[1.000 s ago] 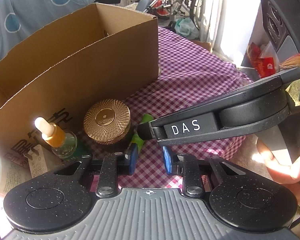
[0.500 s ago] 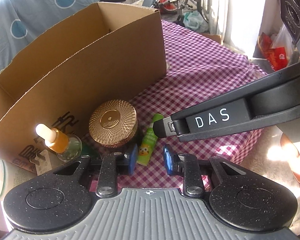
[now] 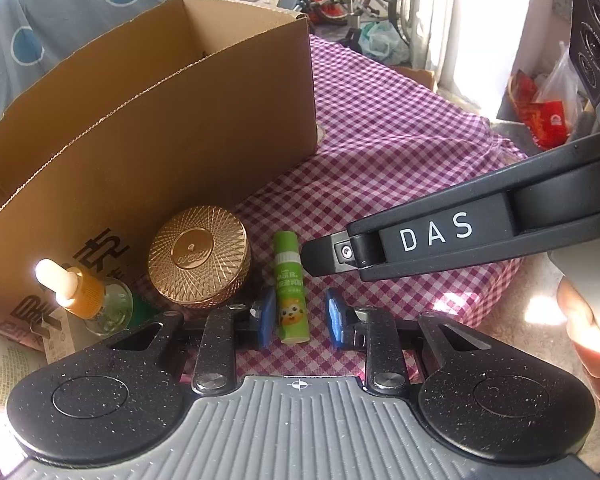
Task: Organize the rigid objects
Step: 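Close the right gripper on the green lip balm tube, then carry the lip balm into the box and open the right gripper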
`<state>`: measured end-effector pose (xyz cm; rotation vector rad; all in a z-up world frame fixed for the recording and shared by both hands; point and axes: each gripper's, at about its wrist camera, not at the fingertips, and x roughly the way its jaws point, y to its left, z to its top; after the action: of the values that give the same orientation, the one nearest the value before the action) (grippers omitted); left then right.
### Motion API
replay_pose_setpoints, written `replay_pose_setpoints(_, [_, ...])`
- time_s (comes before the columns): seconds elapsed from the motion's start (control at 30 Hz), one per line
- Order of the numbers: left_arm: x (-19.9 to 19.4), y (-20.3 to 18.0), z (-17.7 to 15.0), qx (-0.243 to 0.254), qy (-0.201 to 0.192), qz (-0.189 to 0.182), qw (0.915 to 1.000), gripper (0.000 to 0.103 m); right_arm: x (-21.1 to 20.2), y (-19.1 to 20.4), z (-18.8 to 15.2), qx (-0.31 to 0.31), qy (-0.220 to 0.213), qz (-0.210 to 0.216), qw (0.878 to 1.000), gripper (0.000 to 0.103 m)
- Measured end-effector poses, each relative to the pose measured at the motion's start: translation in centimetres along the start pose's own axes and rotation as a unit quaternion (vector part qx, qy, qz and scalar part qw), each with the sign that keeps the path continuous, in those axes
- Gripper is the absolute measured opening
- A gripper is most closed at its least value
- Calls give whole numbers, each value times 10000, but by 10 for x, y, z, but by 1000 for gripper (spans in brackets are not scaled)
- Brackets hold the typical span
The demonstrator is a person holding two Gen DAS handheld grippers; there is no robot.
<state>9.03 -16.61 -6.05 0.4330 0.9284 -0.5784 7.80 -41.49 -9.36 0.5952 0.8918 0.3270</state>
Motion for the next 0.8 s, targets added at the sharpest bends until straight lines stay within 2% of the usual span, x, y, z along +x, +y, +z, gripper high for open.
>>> replay_pose_setpoints(0.07, [0,-1,1,-28,9,-68,10000,18,1,1,2,-16,10,31,10000,30])
replay_pose_setpoints(0.13, [-2,-4,0,-26,23,-230,9997,17,1,4,3,-64,35,40,10000,30])
replay_pose_setpoints(0.43, [-5,-13,-6,67,-107,-253,9996,17,7,15,0,-366,126,-301,9988,30])
replay_pose_setpoints(0.6, [-9,-10,-10,-21,-218,-265,9994,18,16,30,1,-871,189,-672,9938,23])
replay_pose_setpoints(0.8, [-11,-5,-14,-163,-345,-355,9986,18,16,34,2,-888,121,-718,9934,21])
